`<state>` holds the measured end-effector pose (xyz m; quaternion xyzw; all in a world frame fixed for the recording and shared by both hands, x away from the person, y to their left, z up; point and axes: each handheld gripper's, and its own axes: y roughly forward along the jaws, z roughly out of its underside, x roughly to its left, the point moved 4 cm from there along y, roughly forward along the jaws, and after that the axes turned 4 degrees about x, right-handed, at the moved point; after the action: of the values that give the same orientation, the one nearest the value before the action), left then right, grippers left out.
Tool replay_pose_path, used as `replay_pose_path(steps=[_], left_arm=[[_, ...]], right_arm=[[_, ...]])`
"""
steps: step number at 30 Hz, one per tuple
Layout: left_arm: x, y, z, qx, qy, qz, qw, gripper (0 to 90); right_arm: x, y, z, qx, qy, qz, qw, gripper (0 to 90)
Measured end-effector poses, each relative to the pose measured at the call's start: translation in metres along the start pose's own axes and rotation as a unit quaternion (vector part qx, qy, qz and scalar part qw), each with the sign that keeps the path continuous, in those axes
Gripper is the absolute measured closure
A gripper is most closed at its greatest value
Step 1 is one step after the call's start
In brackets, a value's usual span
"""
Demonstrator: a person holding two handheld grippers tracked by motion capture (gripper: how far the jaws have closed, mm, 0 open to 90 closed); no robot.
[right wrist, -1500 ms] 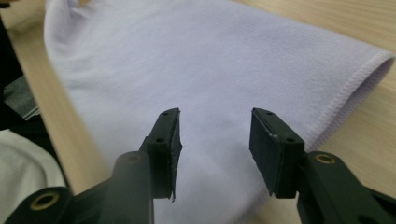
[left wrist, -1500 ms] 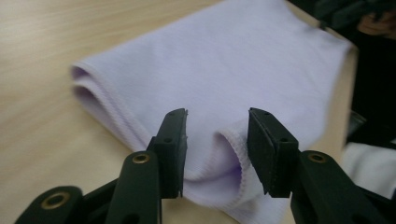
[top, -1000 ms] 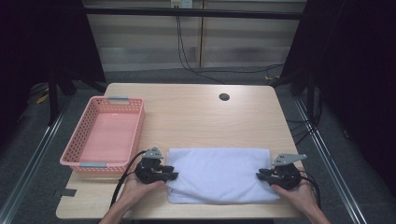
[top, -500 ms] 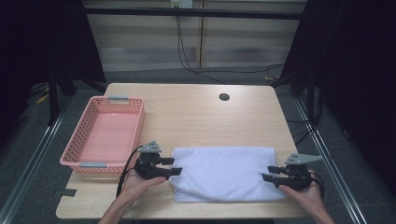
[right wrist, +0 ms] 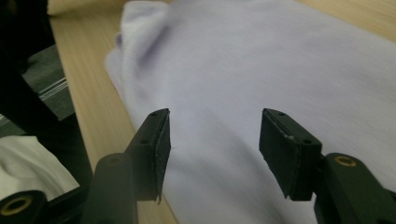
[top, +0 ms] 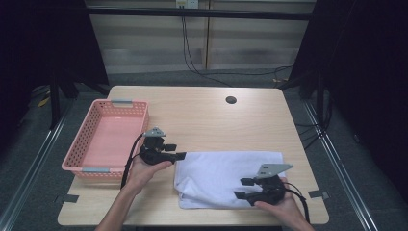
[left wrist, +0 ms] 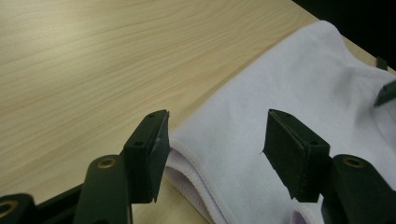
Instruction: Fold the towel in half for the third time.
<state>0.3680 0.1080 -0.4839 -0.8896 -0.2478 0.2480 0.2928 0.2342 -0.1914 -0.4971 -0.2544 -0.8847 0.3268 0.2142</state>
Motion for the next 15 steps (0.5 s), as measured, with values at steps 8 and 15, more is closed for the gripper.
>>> replay_pose_path(steps=[8, 15], left_arm=[[0.008, 0.007, -0.001, 0.001, -0.012, -0.006, 0.9999, 40.0], [0.011, 0.004, 0.002, 0.002, -0.013, -0.008, 0.9999, 39.7]], right_arm=[[0.030, 0.059, -0.047, 0.025, -0.037, -0.080, 0.9958, 40.8], [0.044, 0.103, -0.074, 0.042, -0.061, -0.090, 0.9932, 43.2]])
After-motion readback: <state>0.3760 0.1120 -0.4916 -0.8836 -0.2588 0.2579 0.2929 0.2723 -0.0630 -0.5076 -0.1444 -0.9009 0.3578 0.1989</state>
